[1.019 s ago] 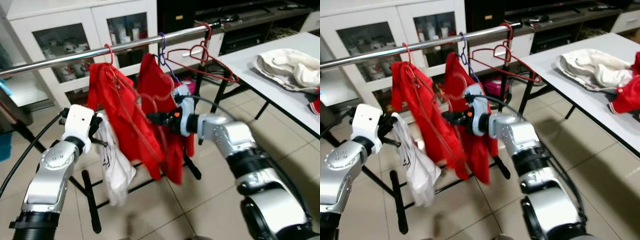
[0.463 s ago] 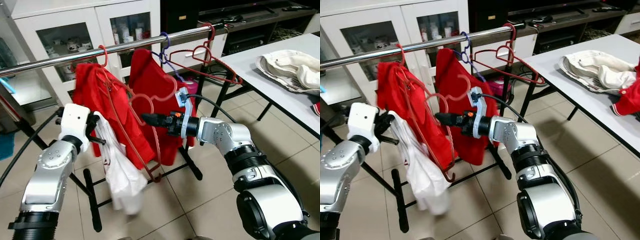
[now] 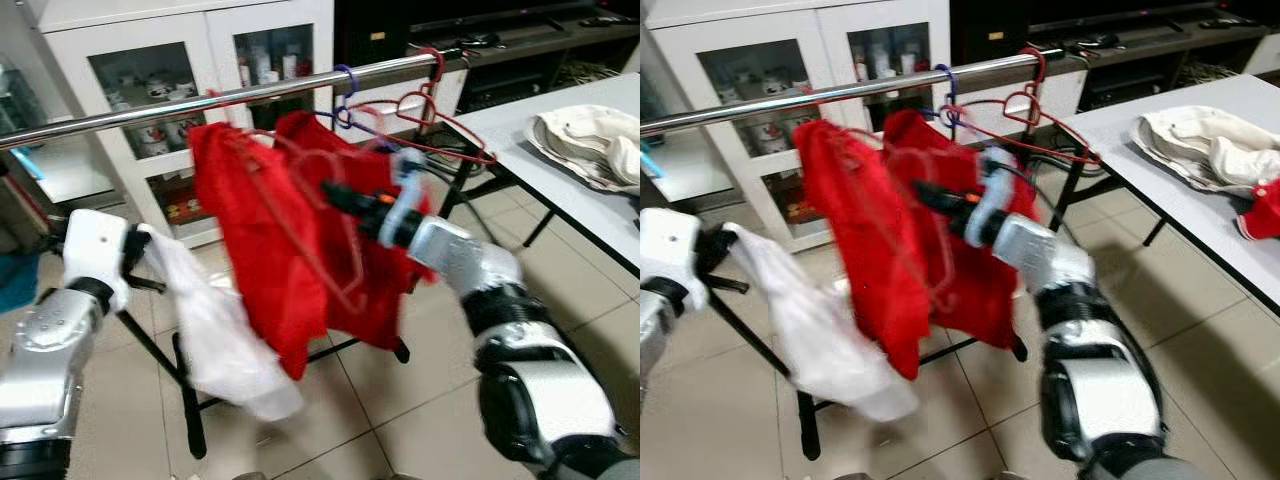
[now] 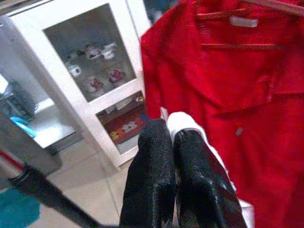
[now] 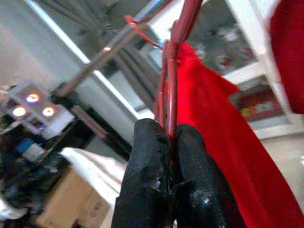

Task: Hang hanger

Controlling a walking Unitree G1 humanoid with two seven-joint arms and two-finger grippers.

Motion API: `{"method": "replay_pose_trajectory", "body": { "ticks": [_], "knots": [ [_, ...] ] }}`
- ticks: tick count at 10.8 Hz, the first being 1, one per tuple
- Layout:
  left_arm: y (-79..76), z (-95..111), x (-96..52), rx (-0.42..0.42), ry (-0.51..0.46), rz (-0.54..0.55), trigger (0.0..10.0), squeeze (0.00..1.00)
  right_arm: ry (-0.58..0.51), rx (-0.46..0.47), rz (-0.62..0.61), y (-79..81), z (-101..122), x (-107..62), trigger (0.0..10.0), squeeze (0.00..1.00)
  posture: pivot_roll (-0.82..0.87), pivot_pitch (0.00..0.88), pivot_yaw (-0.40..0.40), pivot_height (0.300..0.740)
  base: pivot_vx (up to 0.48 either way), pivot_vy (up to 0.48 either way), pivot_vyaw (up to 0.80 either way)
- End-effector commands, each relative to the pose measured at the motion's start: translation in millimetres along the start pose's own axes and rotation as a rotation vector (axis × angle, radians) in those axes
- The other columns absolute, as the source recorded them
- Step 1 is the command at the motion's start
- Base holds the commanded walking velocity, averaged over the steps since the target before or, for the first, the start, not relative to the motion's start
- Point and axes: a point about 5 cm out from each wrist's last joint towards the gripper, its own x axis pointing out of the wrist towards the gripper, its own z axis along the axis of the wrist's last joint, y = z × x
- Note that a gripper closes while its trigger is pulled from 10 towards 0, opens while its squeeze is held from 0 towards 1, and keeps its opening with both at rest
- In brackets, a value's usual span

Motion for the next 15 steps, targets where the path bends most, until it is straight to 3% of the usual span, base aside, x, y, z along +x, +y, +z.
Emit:
{"method": "replay_pose_trajectory", "body": {
  "ticks": [1,3,5,7,9,11,12,14,15],
  "knots": [
    [1.2,8,1.2,0.003,-0.037,0.008,10.0,0.0,-0.068,-0.001,-0.031,-5.6,10,-8.1,10.0,0.0,-0.03,0.0,0.05,0.74,0.0,0.0,0.0],
    [-7.8,9,5.3,-0.015,-0.048,-0.016,10.0,0.0,-0.166,0.059,-0.151,-25.5,24,-27.1,10.0,0.0,-0.04,0.0,0.056,0.74,0.0,0.0,0.0],
    [-14.3,11,5.6,-0.029,-0.058,-0.037,10.0,0.0,-0.227,0.09,-0.203,-34.9,33,-42.4,10.0,0.0,-0.03,0.0,0.052,0.74,0.0,0.0,0.0],
    [-21.7,9,5.5,-0.032,-0.058,-0.07,10.0,0.0,-0.132,0.074,-0.118,-26.1,19,-38.4,10.0,0.0,-0.04,0.0,0.051,0.74,0.0,0.0,0.0],
    [-25.5,9,6.3,-0.033,-0.062,-0.084,10.0,0.0,0.0,0.081,0.074,-2.3,-3,-25.9,10.0,0.0,-0.04,0.0,0.046,0.74,0.0,0.0,0.0],
    [-27.9,9,5.8,-0.029,-0.06,-0.093,10.0,0.0,0.087,0.087,0.193,12.4,-11,-22.8,10.0,0.0,-0.03,0.0,0.042,0.74,0.0,0.0,0.0],
    [-29.3,8,5.5,-0.027,-0.055,-0.1,10.0,0.0,0.125,0.083,0.184,11.1,-14,-22.2,10.0,0.0,-0.03,0.0,0.04,0.74,0.0,0.0,0.0],
    [-31.5,7,6.2,-0.014,-0.042,-0.124,10.0,0.0,0.195,0.061,0.051,-7.2,-11,-25.2,10.0,0.0,-0.03,0.0,0.042,0.74,0.0,0.0,0.0],
    [-31.9,7,7.9,-0.004,-0.037,-0.138,10.0,0.0,0.202,0.044,0.11,-5.8,0,-29.9,10.0,0.0,-0.03,0.0,0.054,0.74,0.0,0.0,0.0]
  ]
}}
